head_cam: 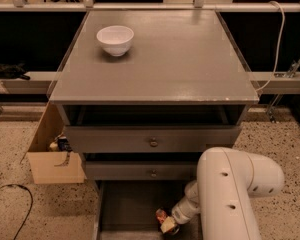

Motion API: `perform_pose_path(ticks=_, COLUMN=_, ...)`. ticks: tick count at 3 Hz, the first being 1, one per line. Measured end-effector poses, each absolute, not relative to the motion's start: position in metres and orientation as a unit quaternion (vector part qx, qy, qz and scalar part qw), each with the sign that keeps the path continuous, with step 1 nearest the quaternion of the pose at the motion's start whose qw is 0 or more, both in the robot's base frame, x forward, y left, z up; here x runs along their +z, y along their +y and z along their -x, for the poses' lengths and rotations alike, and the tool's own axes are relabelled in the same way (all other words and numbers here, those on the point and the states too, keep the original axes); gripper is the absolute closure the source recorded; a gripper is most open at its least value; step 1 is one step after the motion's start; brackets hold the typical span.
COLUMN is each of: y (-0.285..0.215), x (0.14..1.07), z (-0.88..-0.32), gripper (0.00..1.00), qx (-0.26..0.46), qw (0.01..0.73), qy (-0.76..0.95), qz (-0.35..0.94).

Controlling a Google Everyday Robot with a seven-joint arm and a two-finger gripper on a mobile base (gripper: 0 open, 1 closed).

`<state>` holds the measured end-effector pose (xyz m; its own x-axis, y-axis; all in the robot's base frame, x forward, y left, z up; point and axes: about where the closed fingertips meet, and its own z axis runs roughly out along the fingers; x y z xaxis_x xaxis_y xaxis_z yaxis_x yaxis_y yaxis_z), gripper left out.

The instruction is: Place coke can into bottom drawer

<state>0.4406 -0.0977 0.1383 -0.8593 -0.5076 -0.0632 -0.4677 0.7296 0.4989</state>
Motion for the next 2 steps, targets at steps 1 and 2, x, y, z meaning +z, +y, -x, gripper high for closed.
perform_pose_path(ticks=1, y=-0.0976, x=0.1383, z=-0.4406, gripper=0.52, qx=-0.258, qw=0.039, qy=-0.929, qz=-0.262)
perform_pose_path(ticks=2, y=-0.0976, x=0.1383, z=-0.4406, gripper=0.30, qx=-0.258, qw=0.039, qy=-0.929, qz=-0.262)
